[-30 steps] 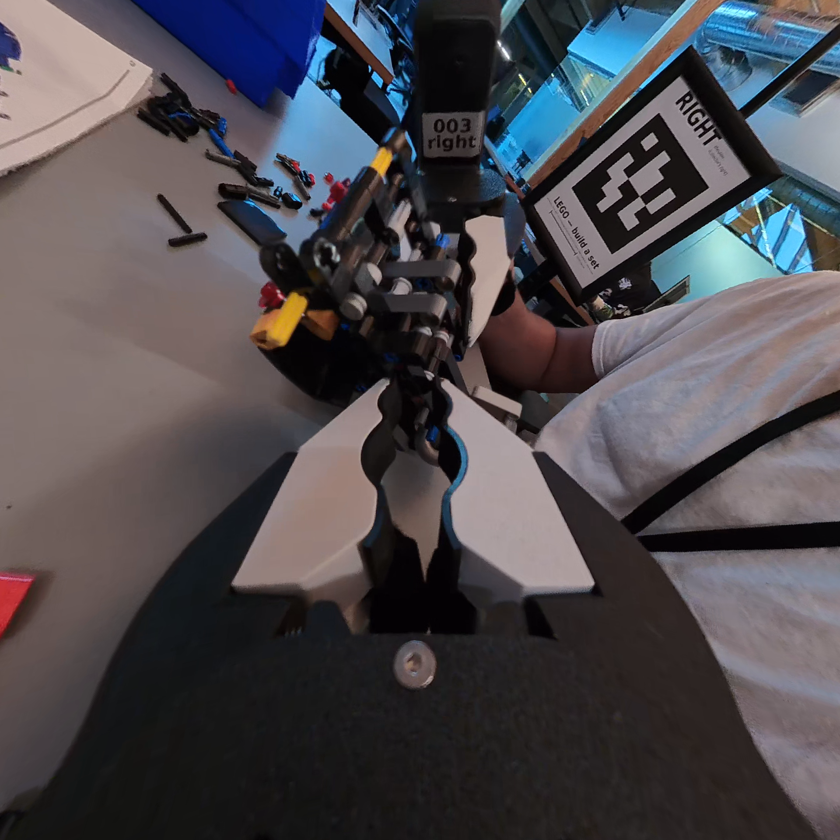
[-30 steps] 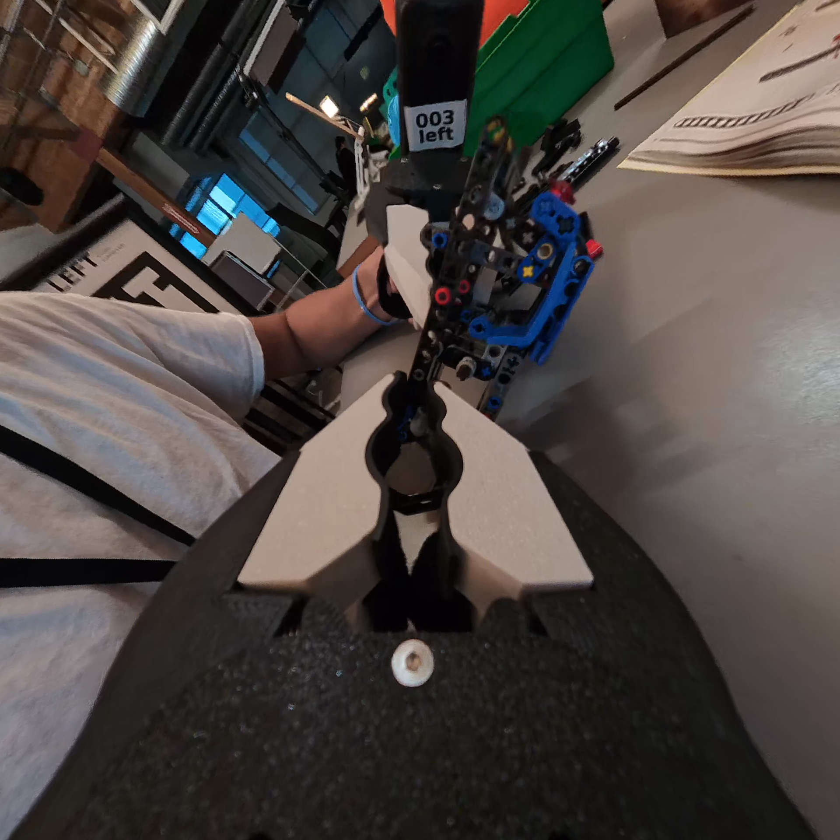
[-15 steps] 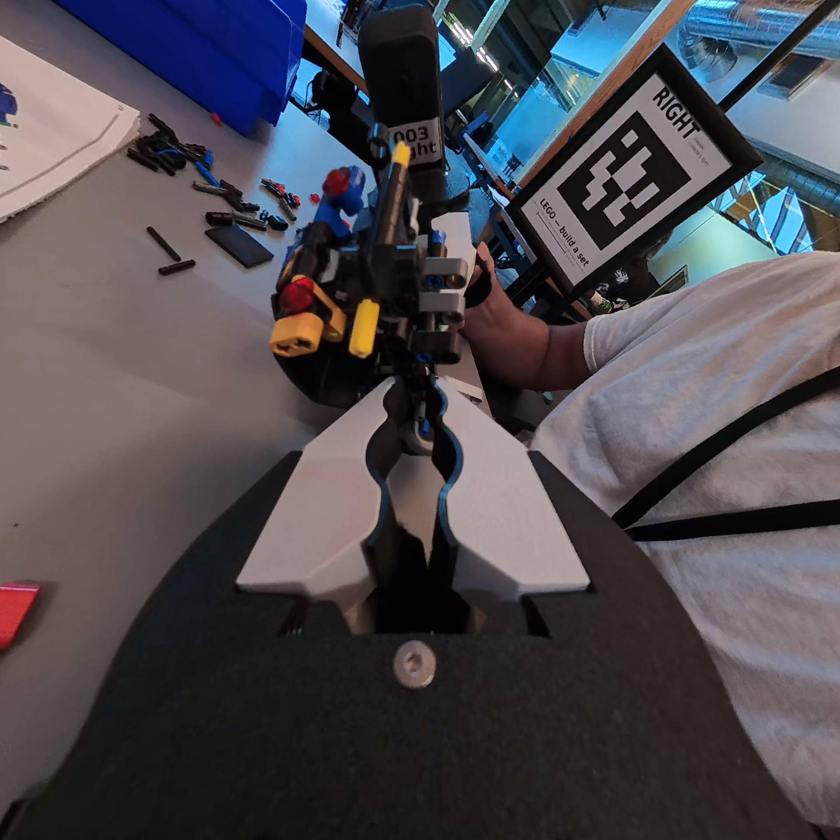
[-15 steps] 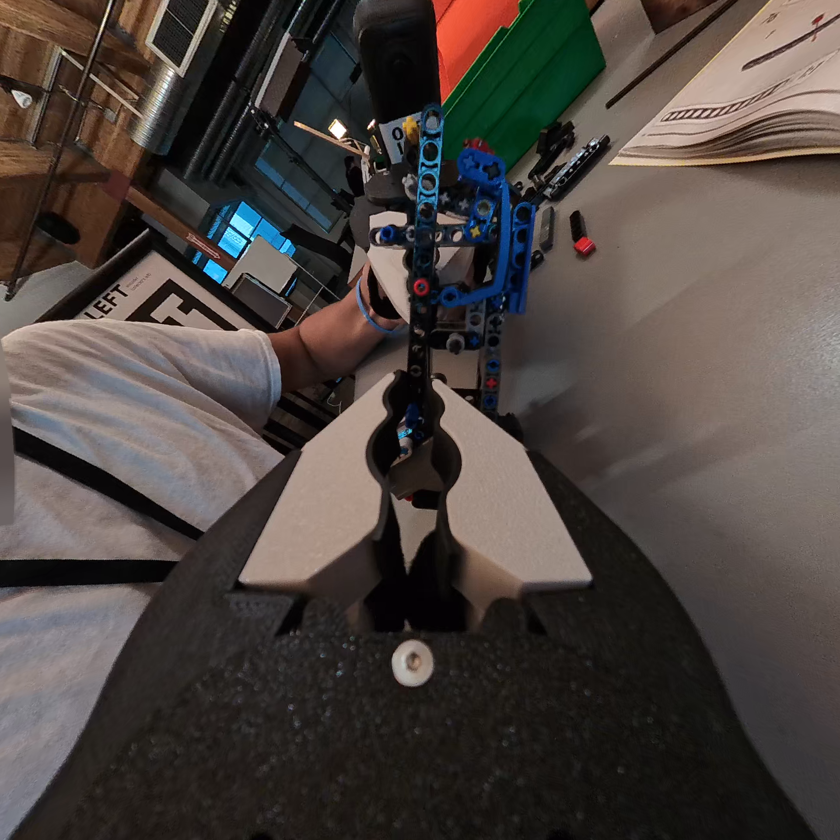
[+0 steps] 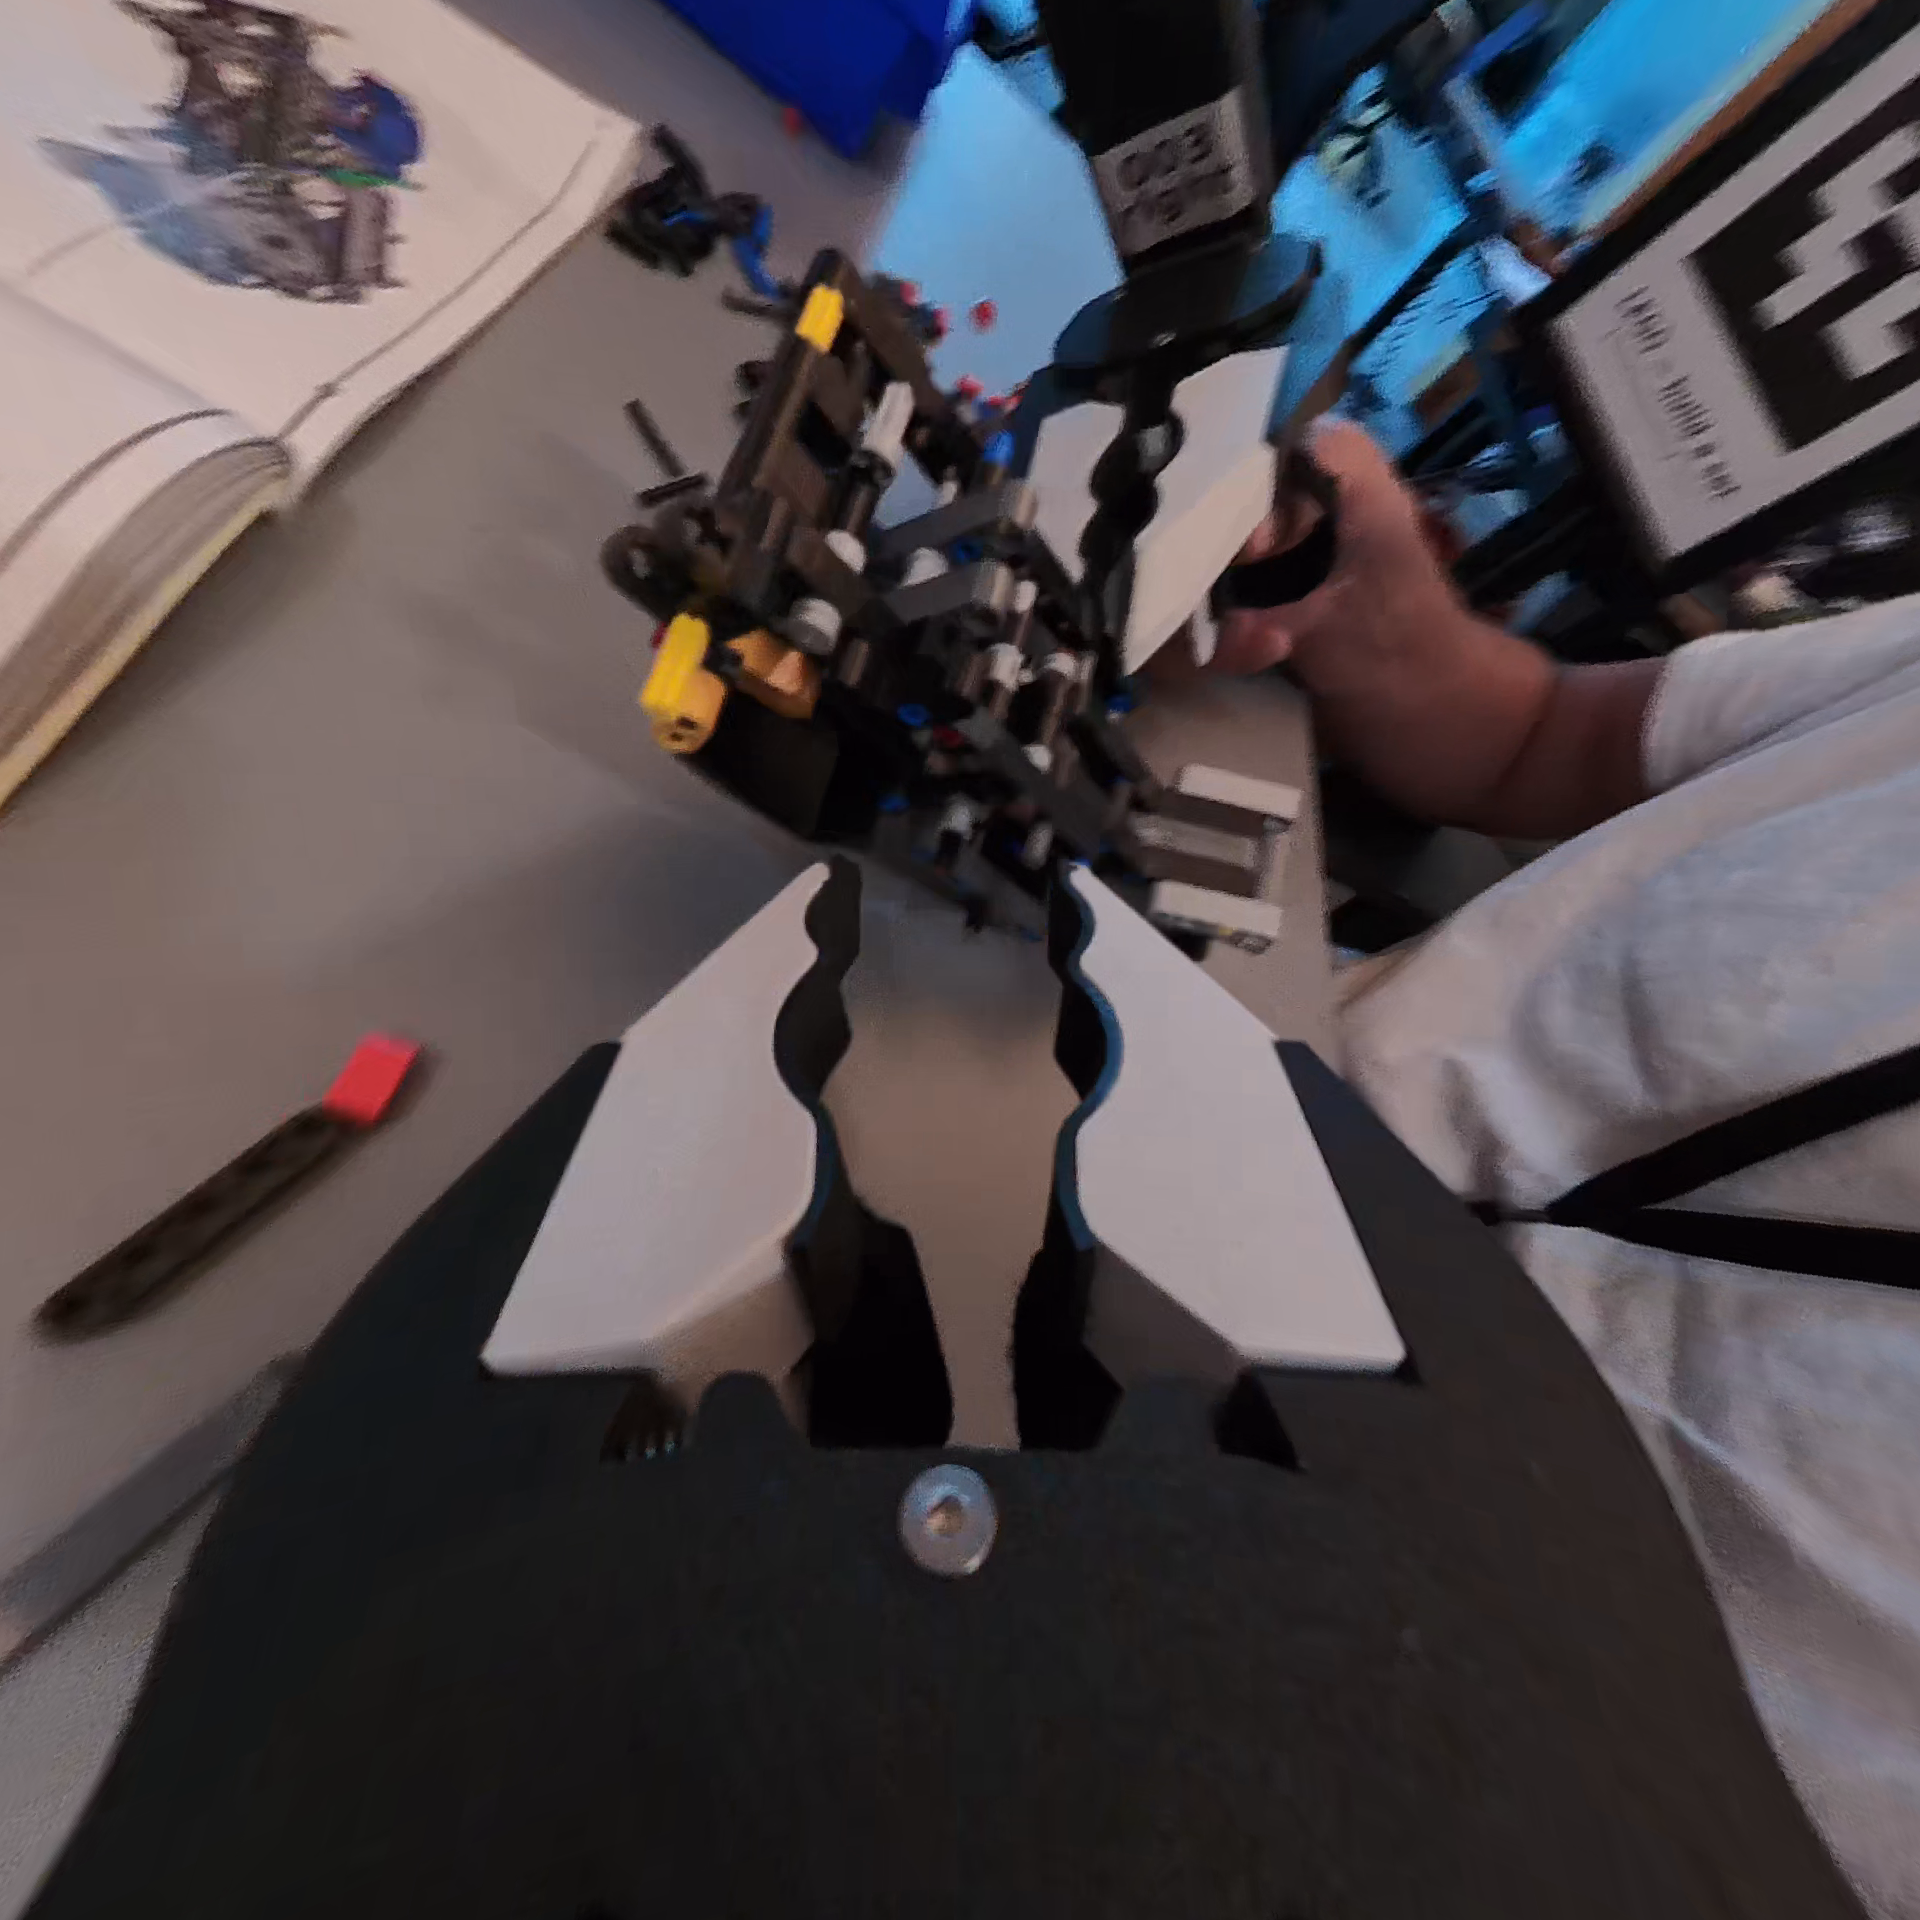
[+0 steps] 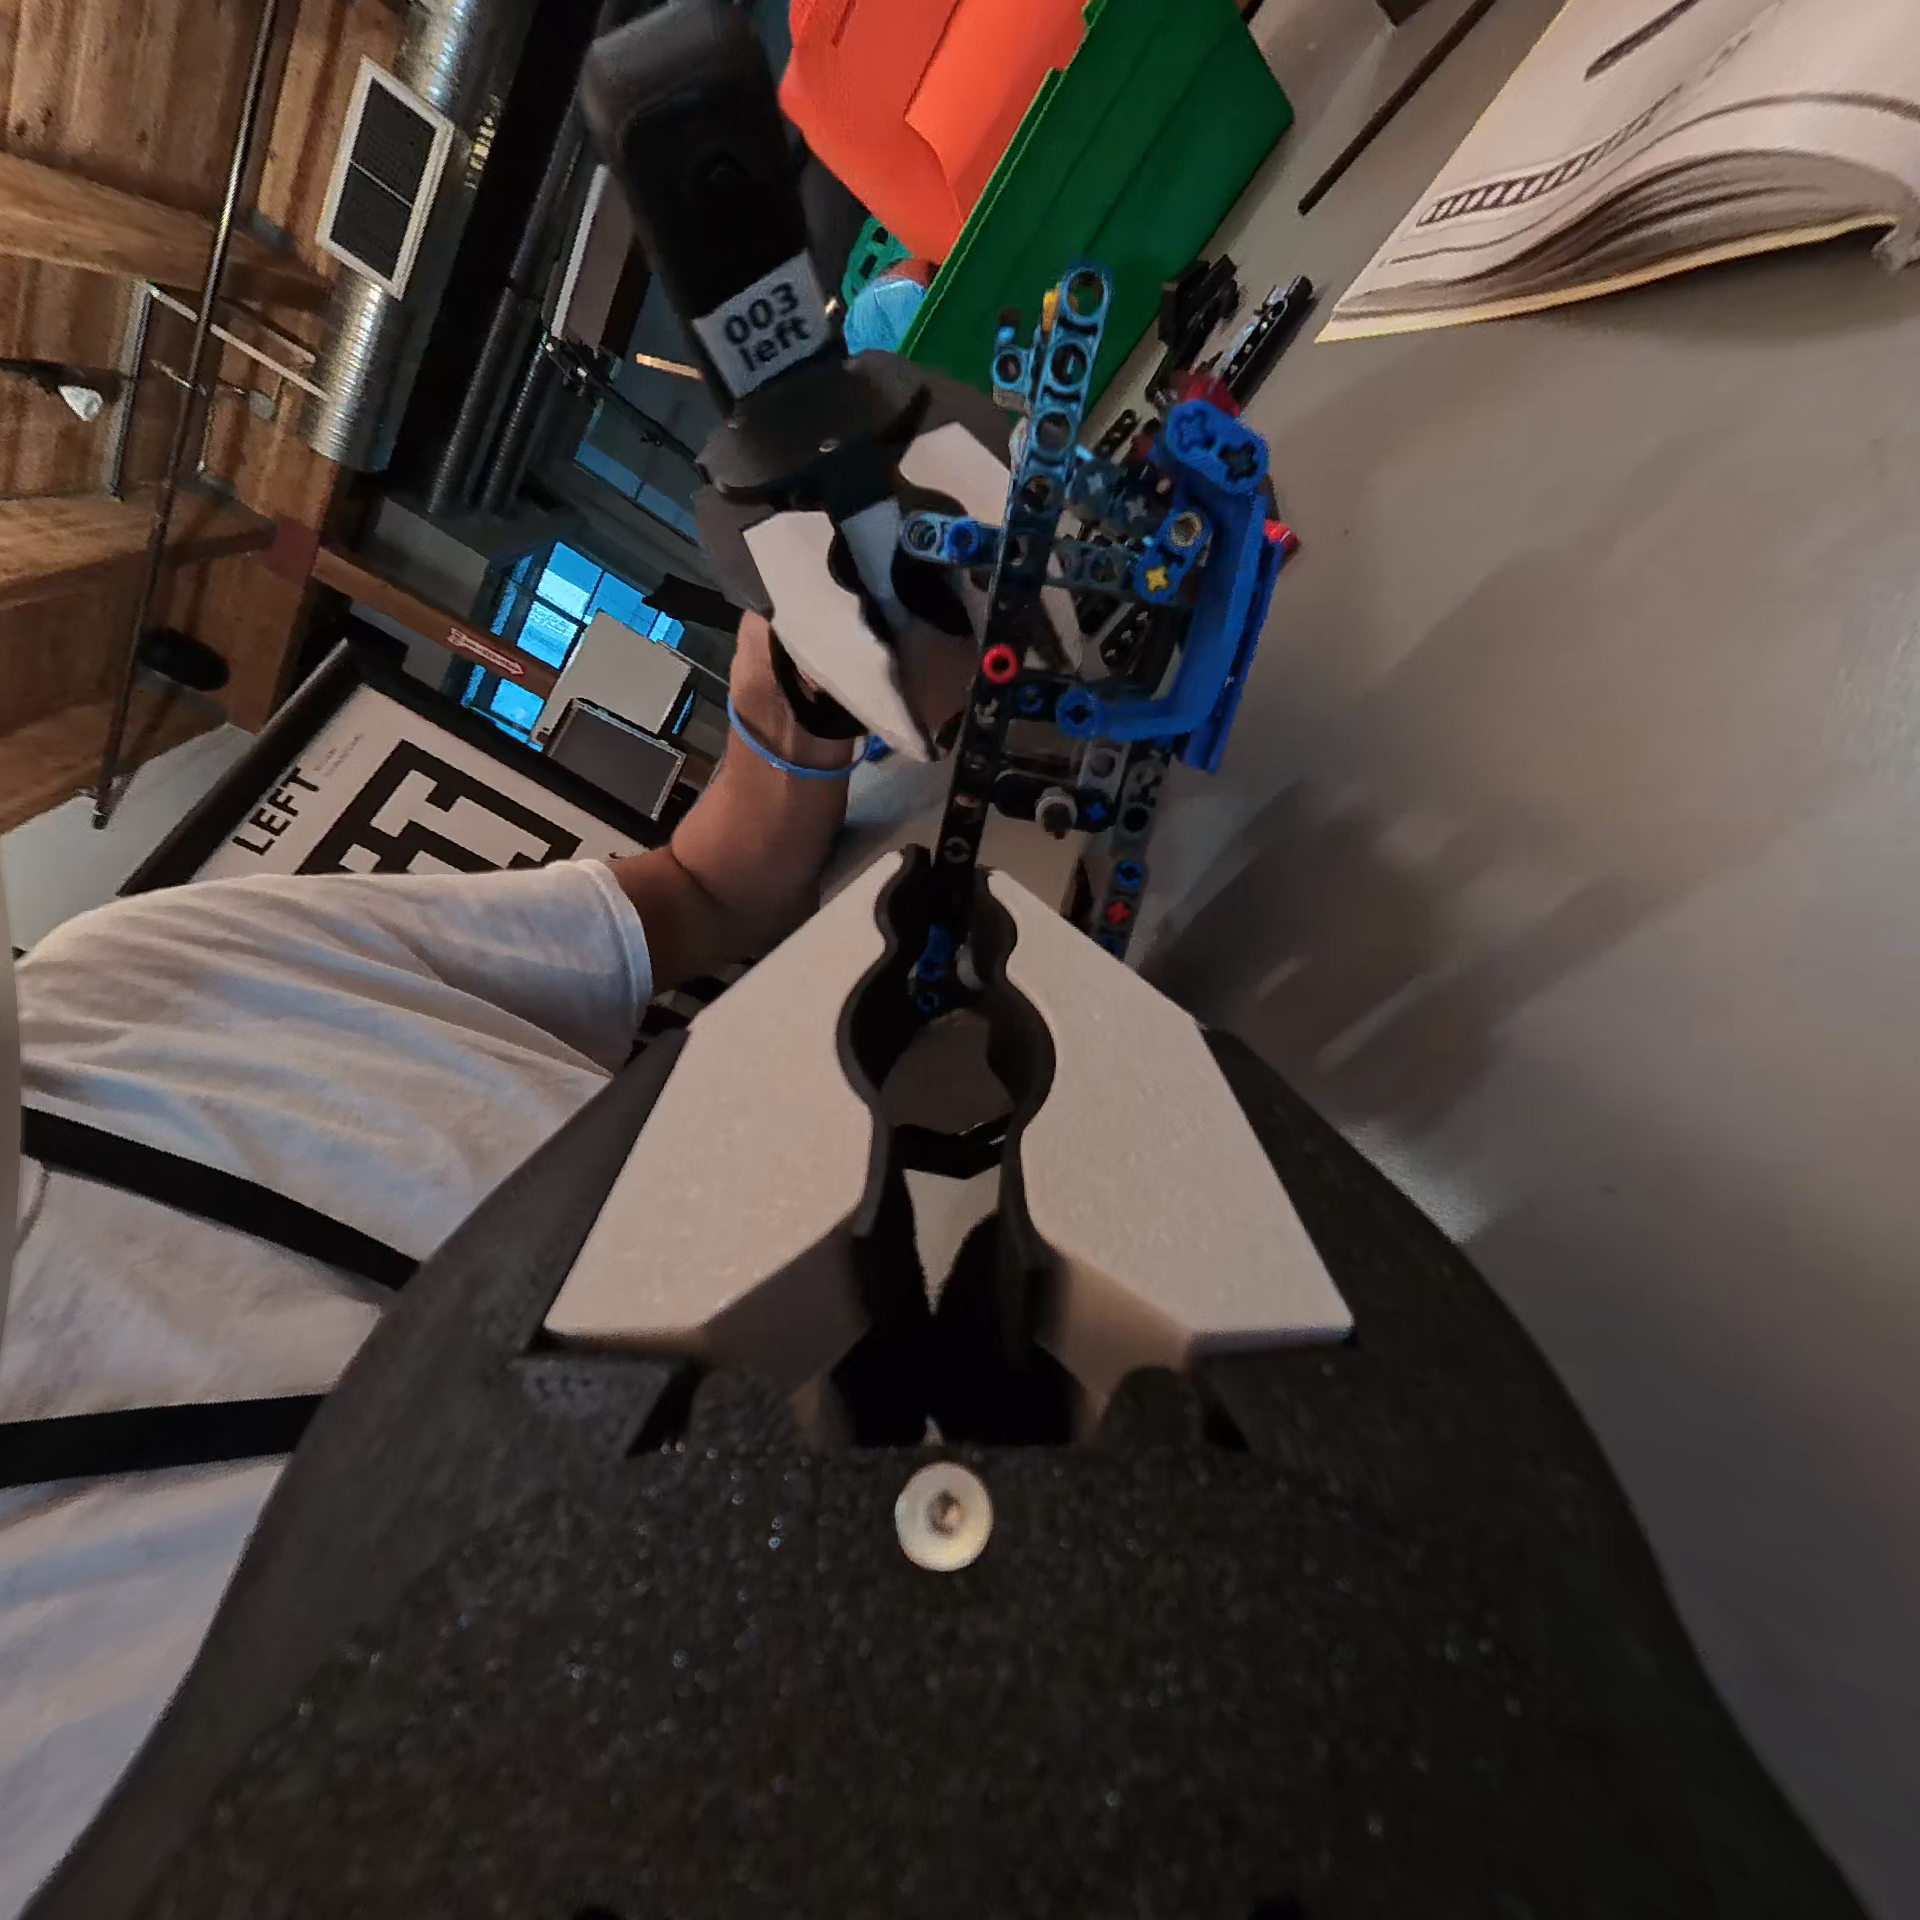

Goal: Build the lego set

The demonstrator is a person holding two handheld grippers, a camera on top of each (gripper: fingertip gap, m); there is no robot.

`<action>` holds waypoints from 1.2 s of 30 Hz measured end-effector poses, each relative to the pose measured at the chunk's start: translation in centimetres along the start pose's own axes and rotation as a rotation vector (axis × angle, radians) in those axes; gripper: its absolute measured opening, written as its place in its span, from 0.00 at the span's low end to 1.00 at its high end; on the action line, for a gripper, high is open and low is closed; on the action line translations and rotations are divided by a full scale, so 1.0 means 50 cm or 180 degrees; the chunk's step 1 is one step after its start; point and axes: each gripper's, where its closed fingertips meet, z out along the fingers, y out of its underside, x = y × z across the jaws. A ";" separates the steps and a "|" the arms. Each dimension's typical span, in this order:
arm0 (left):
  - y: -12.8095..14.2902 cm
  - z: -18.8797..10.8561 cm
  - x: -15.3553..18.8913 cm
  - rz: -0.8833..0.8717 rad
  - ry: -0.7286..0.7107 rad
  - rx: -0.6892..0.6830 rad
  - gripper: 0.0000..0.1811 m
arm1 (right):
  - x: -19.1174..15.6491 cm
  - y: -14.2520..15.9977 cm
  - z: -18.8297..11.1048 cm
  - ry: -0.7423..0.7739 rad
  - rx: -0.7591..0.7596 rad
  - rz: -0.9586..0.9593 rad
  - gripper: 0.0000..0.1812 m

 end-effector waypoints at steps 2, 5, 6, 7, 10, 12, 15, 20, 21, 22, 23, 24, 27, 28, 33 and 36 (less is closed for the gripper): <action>0.013 -0.031 -0.017 0.0140 -0.0450 -0.0137 0.19 | 0.002 0.001 0.006 -0.0020 -0.0004 0.0156 0.04; 0.007 -0.057 0.005 0.0658 -0.0990 -0.0239 0.16 | 0.004 0.004 0.019 0.0001 0.0052 0.0356 0.04; 0.004 -0.054 0.023 0.0863 -0.1092 -0.0301 0.14 | 0.003 0.006 0.026 0.0015 0.0087 0.0418 0.04; 0.003 -0.046 0.042 0.1067 -0.1166 -0.0371 0.10 | -0.001 0.010 0.033 0.0016 0.0127 0.0496 0.04; 0.022 -0.013 0.074 0.1210 -0.1184 -0.0649 0.07 | -0.009 0.023 0.056 0.0064 0.0300 0.0686 0.04; 0.030 0.009 0.095 0.0837 -0.0953 -0.0657 0.08 | -0.017 0.032 0.073 0.0078 0.0433 0.0820 0.04; 0.031 0.014 0.086 0.0149 -0.0900 -0.0554 0.11 | -0.020 0.042 0.083 0.0143 0.0643 0.1001 0.04; 0.048 0.002 0.065 -0.0348 -0.1091 -0.0583 0.11 | -0.015 0.041 0.085 0.0290 0.0829 0.1008 0.04; 0.047 0.002 0.065 -0.0371 -0.1138 -0.0591 0.11 | -0.015 0.039 0.088 0.0292 0.0860 0.1010 0.03; 0.048 0.004 0.065 -0.0405 -0.1175 -0.0614 0.10 | -0.015 0.039 0.091 0.0286 0.0859 0.1012 0.03; 0.050 0.006 0.064 -0.0437 -0.1204 -0.0645 0.08 | -0.015 0.037 0.093 0.0288 0.0893 0.1018 0.03; 0.052 0.010 0.065 -0.0503 -0.1203 -0.0660 0.08 | -0.015 0.036 0.095 0.0286 0.0924 0.1014 0.04; 0.055 0.006 0.057 -0.0571 -0.1375 -0.0764 0.07 | -0.018 0.031 0.103 0.0181 0.0943 0.1118 0.04; 0.056 0.003 0.053 -0.0568 -0.1463 -0.0829 0.07 | -0.019 0.032 0.108 0.0128 0.0902 0.1165 0.04; 0.063 -0.012 0.043 -0.0514 -0.1724 -0.1136 0.06 | -0.020 0.032 0.123 -0.0113 0.0740 0.1439 0.04; 0.067 -0.021 0.039 -0.0308 -0.1847 -0.1401 0.05 | -0.021 0.037 0.132 -0.0208 0.0596 0.1547 0.04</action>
